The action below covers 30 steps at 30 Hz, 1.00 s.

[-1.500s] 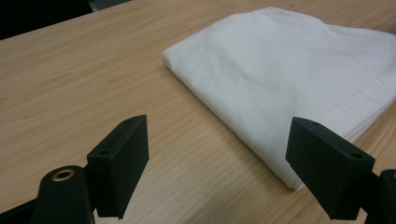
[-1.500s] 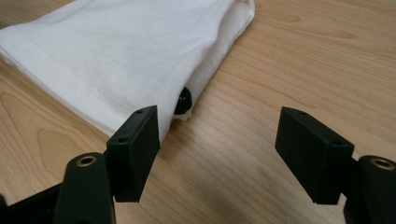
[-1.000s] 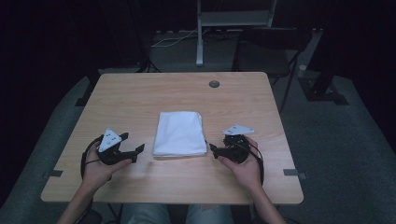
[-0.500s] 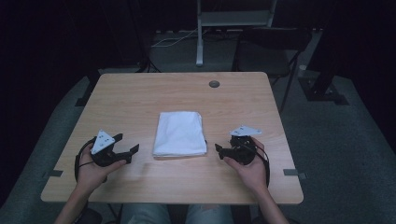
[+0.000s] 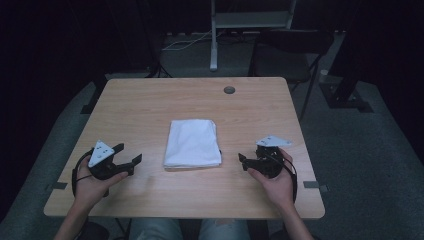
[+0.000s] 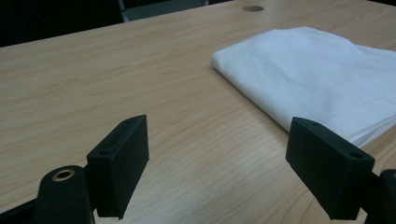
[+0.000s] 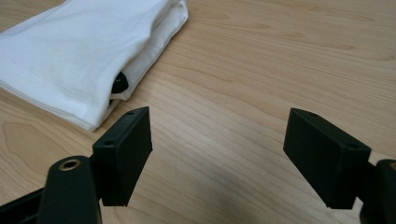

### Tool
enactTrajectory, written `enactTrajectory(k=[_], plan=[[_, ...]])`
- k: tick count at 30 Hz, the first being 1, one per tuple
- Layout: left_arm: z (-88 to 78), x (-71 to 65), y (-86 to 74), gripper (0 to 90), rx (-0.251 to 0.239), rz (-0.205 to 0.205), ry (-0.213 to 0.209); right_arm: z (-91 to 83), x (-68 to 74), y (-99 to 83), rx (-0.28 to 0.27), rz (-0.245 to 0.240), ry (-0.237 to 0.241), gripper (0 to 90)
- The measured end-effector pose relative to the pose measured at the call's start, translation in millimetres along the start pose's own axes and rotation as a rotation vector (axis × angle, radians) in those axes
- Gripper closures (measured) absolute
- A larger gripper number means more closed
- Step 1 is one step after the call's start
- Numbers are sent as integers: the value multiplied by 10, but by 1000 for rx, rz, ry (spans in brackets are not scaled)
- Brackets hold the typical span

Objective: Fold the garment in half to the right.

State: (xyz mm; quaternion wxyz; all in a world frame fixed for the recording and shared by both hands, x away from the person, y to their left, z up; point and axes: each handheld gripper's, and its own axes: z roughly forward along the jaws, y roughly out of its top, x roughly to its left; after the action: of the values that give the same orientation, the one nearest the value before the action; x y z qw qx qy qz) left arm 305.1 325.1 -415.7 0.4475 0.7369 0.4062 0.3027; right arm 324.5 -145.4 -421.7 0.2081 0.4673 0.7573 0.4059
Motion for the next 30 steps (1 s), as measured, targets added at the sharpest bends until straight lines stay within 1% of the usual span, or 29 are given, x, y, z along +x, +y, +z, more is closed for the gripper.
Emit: enactTrajectory(k=[9,12,15,30], plan=[[-72,69,-63,213,-13,-23,19,-59,-70,-78,-2,27,-8,222],[-89,83,-80,213,-13,-24,22,-68,-80,-104,-1,25,-12,221],[-106,97,-99,213,-15,-29,26,-82,-99,-132,0,35,-16,220],[-175,146,-162,213,-23,-41,40,-124,-154,-187,3,52,-32,218]])
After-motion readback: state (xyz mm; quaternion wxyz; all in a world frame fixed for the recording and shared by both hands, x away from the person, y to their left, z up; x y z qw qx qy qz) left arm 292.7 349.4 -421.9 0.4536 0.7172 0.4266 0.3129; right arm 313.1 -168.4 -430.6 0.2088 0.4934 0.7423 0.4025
